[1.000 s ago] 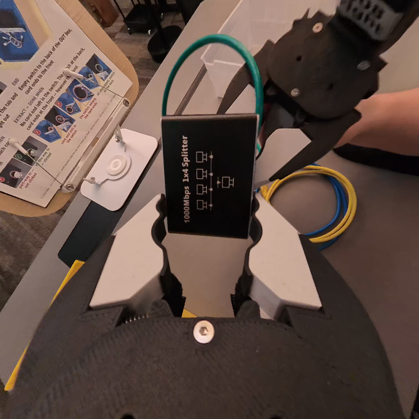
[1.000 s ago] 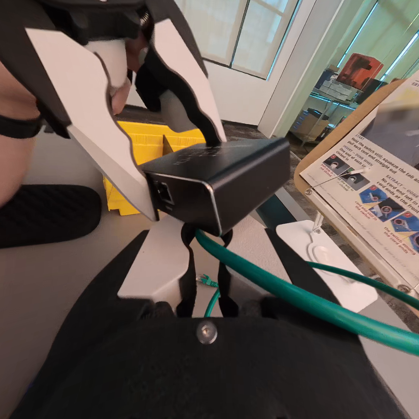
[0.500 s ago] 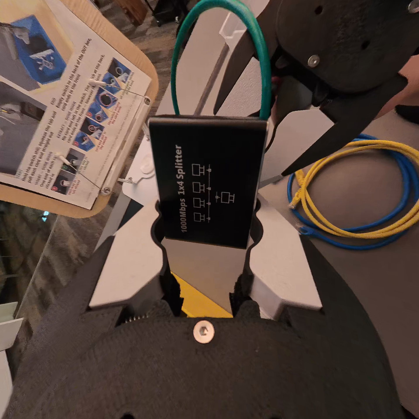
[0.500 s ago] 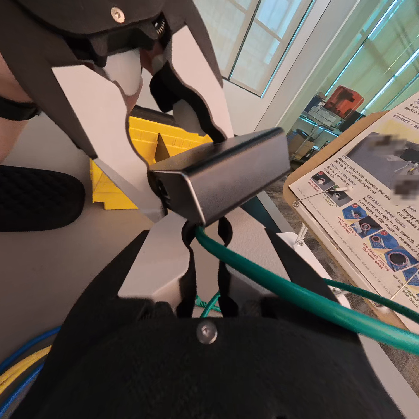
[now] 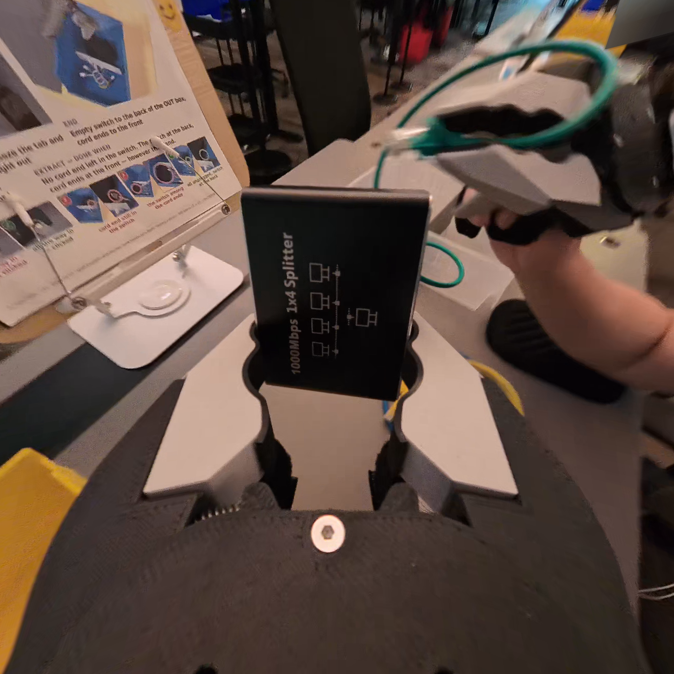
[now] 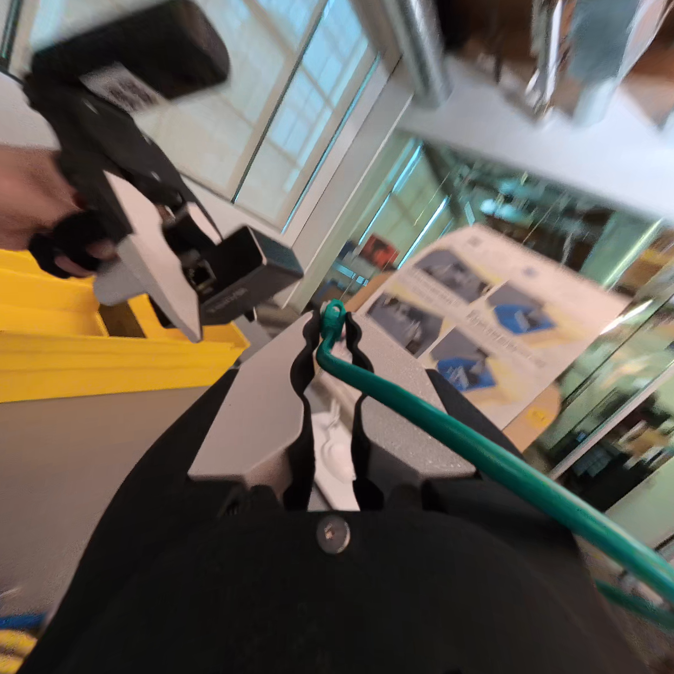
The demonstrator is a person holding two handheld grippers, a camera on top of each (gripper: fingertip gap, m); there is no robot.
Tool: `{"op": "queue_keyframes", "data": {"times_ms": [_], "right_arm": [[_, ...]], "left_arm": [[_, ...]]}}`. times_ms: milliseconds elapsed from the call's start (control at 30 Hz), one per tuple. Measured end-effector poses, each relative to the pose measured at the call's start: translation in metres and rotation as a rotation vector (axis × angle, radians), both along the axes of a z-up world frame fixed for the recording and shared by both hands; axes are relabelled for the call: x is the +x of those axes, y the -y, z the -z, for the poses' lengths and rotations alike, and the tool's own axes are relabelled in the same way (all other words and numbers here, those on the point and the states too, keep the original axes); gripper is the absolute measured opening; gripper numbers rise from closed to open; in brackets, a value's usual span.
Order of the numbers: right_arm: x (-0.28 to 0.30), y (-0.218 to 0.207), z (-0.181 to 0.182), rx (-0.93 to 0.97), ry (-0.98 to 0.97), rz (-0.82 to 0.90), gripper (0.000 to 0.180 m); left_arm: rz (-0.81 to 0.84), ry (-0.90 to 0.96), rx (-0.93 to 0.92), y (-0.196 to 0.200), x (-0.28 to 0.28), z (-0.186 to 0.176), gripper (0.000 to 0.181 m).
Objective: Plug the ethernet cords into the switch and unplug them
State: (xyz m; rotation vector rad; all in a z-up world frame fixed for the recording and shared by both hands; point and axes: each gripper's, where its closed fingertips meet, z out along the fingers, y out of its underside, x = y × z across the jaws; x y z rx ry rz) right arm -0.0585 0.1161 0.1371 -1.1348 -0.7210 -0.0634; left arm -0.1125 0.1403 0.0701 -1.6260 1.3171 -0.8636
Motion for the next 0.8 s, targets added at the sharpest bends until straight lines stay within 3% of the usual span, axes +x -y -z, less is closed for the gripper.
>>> {"op": "queue_keyframes", "data": {"times_ms": [33,100,233,800], "right_arm": [[-0.007,0.014,-0.01,0.082,0.036,-0.027,0.012],[-0.03,0.04,-0.017,0.192,0.136,-0.115,0.012],[-0.059,0.041,0.005,0.132,0.299,-0.126,0.012],[-0.069,0.024,0.032,0.074,0.433,-0.063,0.012]], "left_arm": [[0.0,0.038,-0.048,-0.002,-0.001,-0.003,0.075],[0.008,0.083,-0.13,-0.004,-0.003,-0.005,0.075],[-0.002,0.068,-0.156,-0.004,-0.002,0.0,0.075],[-0.03,-0.02,-0.05,-0.001,0.004,0.008,0.075]]}}
